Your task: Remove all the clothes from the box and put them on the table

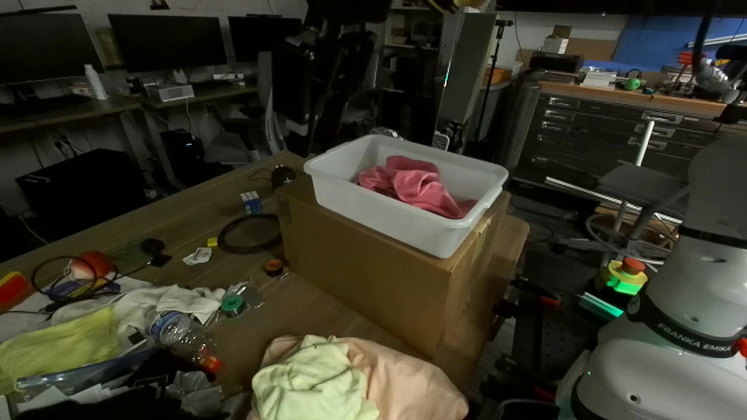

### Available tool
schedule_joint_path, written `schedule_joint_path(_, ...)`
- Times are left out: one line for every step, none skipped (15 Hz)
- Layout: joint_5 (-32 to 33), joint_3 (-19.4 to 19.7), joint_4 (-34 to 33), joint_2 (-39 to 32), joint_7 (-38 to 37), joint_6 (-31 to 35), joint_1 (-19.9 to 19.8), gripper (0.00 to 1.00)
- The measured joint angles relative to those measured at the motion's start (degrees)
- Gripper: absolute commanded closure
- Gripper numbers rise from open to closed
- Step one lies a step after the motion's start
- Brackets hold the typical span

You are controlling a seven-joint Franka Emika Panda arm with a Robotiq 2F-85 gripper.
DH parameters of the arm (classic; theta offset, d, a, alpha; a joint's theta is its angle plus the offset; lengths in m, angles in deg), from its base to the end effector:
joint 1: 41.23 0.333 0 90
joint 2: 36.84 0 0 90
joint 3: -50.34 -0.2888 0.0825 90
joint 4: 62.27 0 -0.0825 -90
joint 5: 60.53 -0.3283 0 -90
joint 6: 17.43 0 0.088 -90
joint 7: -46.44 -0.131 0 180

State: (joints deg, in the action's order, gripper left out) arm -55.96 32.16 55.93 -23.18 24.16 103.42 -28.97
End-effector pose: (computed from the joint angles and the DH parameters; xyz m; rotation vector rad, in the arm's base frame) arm 0.4063 0.2443 0.5242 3.0803 0.2713 0.4812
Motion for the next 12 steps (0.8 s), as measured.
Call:
schedule_joint_path(0.04, 0.32, -0.49, -0.48, 3.08, -1.56, -0.02, 0.00)
schedule_joint_path(0.26, 0.86, -0.88, -0.80, 5.51, -2.91, -0.15, 0.00)
schedule_joint_path(0.92, 1.58, -0.98, -0.91, 6.60, -3.67, -0.53, 0.00)
schedule_joint_path(1.76, 2.35, -0.98, -0.92, 6.91, -4.18, -1.17, 0.00)
schedule_joint_path(2.48, 3.21, -0.93, -0.92, 6.94, -4.55, -2.01, 0.00)
schedule_joint_path(3.18, 4.18, -0.78, -0.91, 6.63, -4.74, -3.02, 0.00)
schedule_joint_path(3.47, 5.22, -0.55, -0.92, 6.19, -4.86, -4.17, 0.00)
schedule_joint_path(3.55, 6.27, -0.26, -0.93, 5.59, -4.90, -5.33, 0.01)
schedule_joint_path(3.54, 7.35, 0.16, -0.93, 5.07, -5.04, -6.41, 0.00)
schedule_joint_path(3.41, 8.46, 0.71, -0.95, 4.55, -5.22, -7.43, 0.00)
schedule_joint_path(3.11, 9.56, 1.37, -0.98, 4.08, -5.52, -8.38, 0.00)
schedule_joint_path(2.92, 10.58, 2.10, -1.06, 3.42, -5.70, -9.29, 0.00)
